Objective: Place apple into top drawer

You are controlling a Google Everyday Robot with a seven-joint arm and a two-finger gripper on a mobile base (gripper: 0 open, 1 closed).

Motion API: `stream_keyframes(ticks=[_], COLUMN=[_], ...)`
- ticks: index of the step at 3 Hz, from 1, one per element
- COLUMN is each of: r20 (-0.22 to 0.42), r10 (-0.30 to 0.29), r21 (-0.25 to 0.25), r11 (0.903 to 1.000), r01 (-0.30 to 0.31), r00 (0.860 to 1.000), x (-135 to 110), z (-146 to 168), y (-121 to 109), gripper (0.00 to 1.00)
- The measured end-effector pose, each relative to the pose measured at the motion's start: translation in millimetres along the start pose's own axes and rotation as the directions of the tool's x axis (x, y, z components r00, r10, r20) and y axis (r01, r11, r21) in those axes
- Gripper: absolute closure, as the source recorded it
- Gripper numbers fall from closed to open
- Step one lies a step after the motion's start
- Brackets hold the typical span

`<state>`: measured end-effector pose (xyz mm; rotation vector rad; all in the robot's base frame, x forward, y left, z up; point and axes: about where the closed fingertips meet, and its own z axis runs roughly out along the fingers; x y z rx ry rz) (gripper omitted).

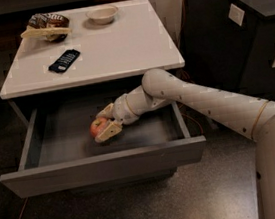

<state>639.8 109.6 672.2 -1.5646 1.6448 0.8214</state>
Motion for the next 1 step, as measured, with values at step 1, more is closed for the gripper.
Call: stream_keyframes(ticks=[1], r20=[0.0], r10=[-0.001], r21=[-0.003], r11=[1.0], r01=[0.001], r00=[1.0], x=[-0.4], z=[1.5], y=[0.8], gripper=[0.0])
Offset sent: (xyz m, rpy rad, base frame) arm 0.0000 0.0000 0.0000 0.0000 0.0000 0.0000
